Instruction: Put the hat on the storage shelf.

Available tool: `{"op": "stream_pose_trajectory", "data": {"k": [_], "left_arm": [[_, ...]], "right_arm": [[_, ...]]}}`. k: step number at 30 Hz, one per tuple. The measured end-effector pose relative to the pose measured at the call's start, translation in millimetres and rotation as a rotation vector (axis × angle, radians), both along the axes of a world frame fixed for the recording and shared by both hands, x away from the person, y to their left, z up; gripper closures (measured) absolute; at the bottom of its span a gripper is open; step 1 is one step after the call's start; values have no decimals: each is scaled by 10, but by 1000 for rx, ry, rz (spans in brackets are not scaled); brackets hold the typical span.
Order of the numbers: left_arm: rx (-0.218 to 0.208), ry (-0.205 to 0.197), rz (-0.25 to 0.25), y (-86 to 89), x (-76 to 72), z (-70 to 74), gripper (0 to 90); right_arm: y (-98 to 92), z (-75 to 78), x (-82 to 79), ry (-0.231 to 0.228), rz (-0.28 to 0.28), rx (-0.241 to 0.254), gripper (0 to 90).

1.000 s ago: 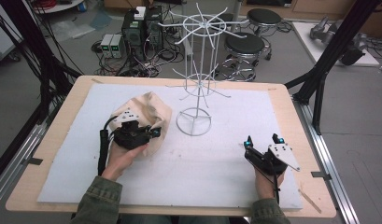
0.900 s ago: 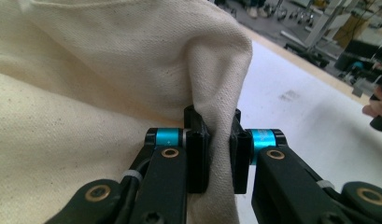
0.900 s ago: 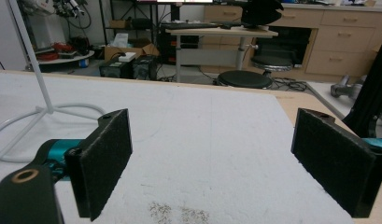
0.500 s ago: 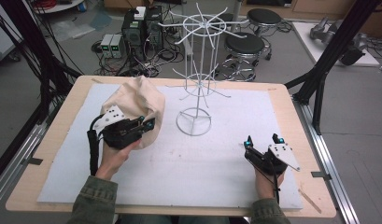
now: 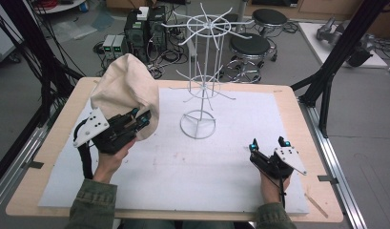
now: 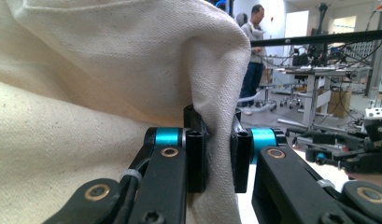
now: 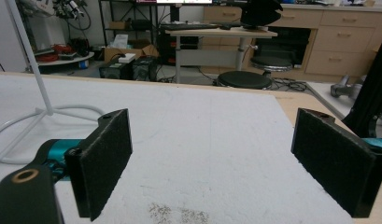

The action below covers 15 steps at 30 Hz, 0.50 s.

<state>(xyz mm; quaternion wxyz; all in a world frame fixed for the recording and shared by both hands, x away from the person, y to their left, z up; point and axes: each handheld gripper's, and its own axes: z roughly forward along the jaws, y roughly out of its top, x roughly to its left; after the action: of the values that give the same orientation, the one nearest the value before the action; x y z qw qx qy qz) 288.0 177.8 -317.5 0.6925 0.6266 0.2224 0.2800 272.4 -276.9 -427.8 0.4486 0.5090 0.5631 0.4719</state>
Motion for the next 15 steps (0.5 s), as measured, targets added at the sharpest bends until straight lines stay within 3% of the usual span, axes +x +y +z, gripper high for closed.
{"op": "stream_pose_trajectory", "data": {"k": [7,15], "left_arm": [[-41,-54,11,55,-44,138,811],[-33,-84,20,46,-52,350,811]], "right_arm": [[2,3,-3,-5,-4,2,113],[-10,5,-2,-10,-4,6,113]]}}
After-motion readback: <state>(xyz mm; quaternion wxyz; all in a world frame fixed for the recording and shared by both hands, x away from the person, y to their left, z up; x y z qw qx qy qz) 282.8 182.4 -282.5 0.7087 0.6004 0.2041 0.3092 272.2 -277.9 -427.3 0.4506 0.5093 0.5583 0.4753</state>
